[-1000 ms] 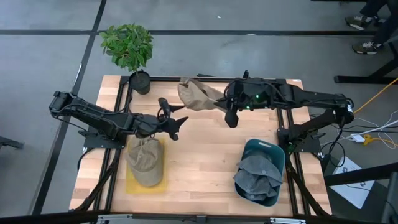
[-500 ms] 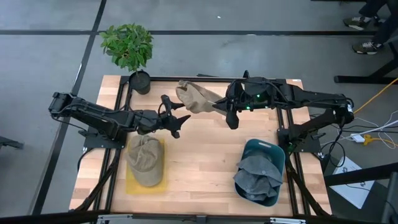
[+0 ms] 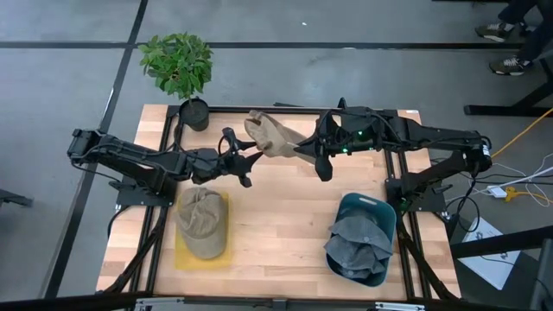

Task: Pick & Place hat
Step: Put the brown cap into the yellow bin

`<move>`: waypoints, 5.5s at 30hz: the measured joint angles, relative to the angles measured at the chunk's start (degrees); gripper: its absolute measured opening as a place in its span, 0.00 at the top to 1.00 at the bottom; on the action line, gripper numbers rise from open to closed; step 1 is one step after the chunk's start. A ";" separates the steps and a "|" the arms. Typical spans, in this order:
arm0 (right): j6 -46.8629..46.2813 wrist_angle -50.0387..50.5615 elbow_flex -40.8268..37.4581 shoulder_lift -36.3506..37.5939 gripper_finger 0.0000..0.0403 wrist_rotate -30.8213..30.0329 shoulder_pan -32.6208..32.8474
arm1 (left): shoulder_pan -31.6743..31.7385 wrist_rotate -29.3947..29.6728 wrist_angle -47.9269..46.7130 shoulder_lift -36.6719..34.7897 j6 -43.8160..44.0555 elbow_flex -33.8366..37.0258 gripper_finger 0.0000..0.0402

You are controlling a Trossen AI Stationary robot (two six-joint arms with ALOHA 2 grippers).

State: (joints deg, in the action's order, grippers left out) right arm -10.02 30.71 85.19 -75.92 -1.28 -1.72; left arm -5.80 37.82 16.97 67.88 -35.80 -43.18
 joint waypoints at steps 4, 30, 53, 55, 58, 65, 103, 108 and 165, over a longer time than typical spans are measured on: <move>0.03 0.01 0.00 0.00 0.94 0.00 0.00 | -0.02 -0.08 -0.14 0.01 0.09 0.00 0.78; 8.40 12.05 -2.09 -0.04 0.85 1.89 0.80 | 5.23 -49.06 -16.41 0.07 51.31 0.09 0.98; 15.30 -16.64 -14.38 -11.38 0.66 7.05 3.85 | 12.20 -49.51 -23.66 0.00 56.25 -6.27 0.98; 16.28 -17.05 -13.95 -12.57 0.59 5.80 3.87 | 12.20 -49.51 -24.64 0.00 56.25 -6.80 0.98; 19.40 -16.89 -13.25 -13.22 0.49 2.14 3.85 | 12.20 -49.48 -24.44 0.00 56.43 -7.15 0.98; 22.30 -19.45 -13.14 -13.59 0.39 -6.54 3.85 | 12.39 -49.48 -24.05 0.00 58.52 -7.15 0.97; 25.34 -6.97 -13.11 -9.61 0.99 9.84 2.94 | 9.84 -66.76 -16.73 -6.51 50.29 -7.14 0.85; 22.27 -4.48 -13.14 -8.51 0.99 12.17 2.62 | 7.69 -64.35 -16.03 -7.04 35.31 -7.15 0.74; 4.44 -6.72 -13.13 -10.71 0.99 19.54 -3.15 | -6.91 -18.79 -7.20 8.25 -48.62 -7.13 0.59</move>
State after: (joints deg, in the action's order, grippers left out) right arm -5.58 24.00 72.06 -86.63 18.26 -4.86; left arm -12.71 19.03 9.77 76.12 -84.42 -50.30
